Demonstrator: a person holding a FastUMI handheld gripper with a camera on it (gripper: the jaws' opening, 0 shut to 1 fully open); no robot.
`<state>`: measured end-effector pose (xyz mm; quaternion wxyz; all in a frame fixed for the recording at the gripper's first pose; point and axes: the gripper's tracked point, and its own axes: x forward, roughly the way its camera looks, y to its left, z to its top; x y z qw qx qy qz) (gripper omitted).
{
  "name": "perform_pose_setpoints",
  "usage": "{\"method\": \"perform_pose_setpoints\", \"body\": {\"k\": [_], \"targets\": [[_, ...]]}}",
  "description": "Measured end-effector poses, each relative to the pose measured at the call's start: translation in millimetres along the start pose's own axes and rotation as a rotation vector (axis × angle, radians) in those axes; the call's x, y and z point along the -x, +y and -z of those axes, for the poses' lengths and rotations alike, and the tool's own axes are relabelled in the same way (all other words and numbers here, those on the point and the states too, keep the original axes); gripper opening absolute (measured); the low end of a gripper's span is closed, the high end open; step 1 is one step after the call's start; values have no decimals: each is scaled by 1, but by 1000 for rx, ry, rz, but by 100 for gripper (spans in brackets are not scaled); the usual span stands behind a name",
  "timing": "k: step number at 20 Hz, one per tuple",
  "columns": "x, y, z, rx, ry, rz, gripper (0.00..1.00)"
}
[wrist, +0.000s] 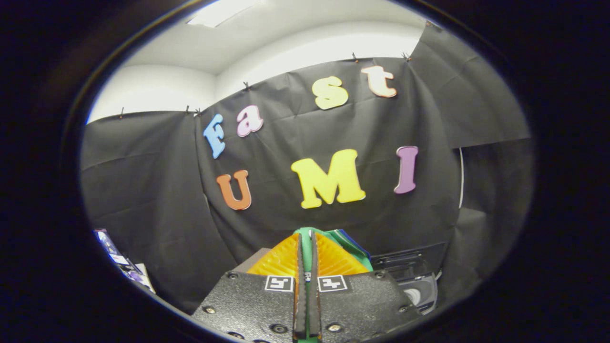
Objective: Put the clothes into the washing machine and then close the washing machine lid.
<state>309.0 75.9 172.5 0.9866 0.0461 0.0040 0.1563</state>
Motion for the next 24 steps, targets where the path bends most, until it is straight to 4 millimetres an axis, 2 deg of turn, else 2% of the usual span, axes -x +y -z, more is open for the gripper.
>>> {"method": "perform_pose_setpoints", "body": {"k": [3, 7, 12, 14, 17, 22, 24], "targets": [[11, -45, -14, -5, -21, 57, 6], [8, -103, -18, -5, -15, 95, 6], [-27, -157, 0, 22, 30, 60, 6], [-45, -172, 16, 50, 57, 36, 6], [-73, -189, 50, 99, 115, 8, 6], [-115, -207, 119, 108, 237, -35, 6], [-122, -217, 149, 107, 291, -40, 6]]}}
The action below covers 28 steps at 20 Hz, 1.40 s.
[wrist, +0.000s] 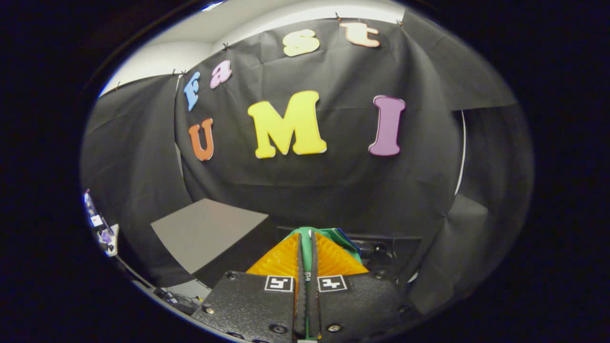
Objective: Put the clothes into the washing machine and then close the washing machine lid.
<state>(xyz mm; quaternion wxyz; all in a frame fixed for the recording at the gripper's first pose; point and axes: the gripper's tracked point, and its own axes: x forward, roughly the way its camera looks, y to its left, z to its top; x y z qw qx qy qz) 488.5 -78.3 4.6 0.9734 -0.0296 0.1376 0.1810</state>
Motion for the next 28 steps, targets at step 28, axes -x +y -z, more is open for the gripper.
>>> {"method": "perform_pose_setpoints", "body": {"k": [28], "targets": [[-132, -41, 291, -231, 613, 233, 6]]}}
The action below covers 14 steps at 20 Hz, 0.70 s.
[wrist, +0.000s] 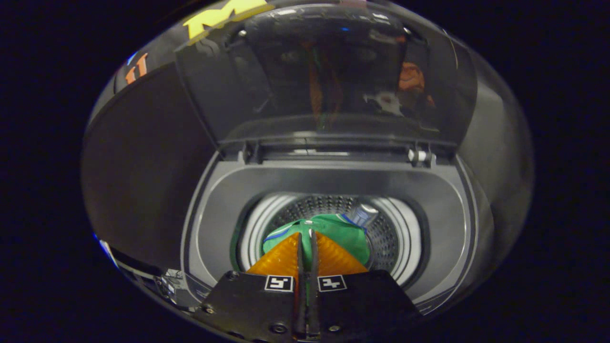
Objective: Put the clothes into the washing machine and then close the washing machine lid.
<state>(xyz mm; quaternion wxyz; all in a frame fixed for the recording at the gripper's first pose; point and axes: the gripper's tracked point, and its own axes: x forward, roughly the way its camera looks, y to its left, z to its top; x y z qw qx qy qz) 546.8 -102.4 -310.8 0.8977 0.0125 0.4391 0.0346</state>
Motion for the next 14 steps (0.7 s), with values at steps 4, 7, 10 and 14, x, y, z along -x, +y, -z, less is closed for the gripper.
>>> {"method": "perform_pose_setpoints", "body": {"k": [4, 7, 10, 14], "targets": [[-19, -8, 28, -125, 109, 32, 6], [-22, -12, 35, -144, 146, 58, 6], [-21, -12, 35, -139, 142, 71, 6], [-21, -14, 35, -148, 132, 101, 6]]}}
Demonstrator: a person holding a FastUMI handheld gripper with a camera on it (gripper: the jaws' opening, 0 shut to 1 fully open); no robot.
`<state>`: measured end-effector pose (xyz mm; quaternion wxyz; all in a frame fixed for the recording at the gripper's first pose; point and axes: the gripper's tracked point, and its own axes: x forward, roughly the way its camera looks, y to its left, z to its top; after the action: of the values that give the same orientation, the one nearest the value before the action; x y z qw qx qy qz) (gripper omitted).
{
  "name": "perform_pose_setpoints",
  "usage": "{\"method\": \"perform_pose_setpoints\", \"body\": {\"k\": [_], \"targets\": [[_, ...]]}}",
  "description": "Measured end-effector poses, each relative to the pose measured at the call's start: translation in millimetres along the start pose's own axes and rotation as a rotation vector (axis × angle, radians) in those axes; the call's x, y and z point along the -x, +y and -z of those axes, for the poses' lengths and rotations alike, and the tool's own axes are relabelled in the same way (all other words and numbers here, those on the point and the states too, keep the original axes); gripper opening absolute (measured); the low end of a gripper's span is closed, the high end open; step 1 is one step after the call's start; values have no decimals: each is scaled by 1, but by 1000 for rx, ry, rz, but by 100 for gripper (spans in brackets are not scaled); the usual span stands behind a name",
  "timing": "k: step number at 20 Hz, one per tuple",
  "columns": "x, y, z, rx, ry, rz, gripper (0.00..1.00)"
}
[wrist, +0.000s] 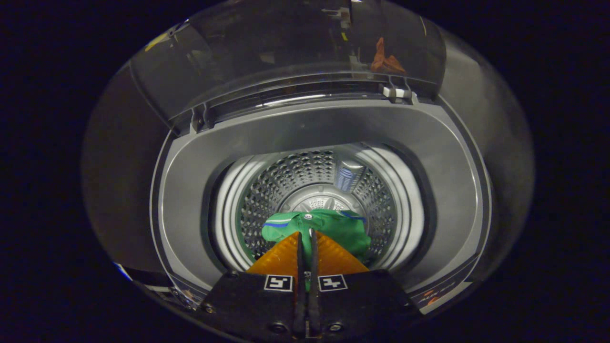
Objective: Put the clothes into the washing machine and then close the washing machine lid.
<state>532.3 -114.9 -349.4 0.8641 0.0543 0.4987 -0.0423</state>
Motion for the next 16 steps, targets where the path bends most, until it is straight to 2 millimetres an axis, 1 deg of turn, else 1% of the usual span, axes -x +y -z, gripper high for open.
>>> {"method": "perform_pose_setpoints", "body": {"k": [2, 3, 5, 6, 7, 11, 13, 16], "targets": [[4, 2, 1, -11, -17, -3, 11], [7, 0, -4, -12, -34, 6, 16], [11, 0, -7, -1, -69, 18, 47], [16, 0, -8, 5, -86, 27, 63], [15, -2, -9, 10, -98, 38, 78], [25, -3, -13, 36, -139, 53, 79], [33, -2, -17, 51, -164, 53, 79], [50, 3, -27, 78, -216, 52, 79]]}}
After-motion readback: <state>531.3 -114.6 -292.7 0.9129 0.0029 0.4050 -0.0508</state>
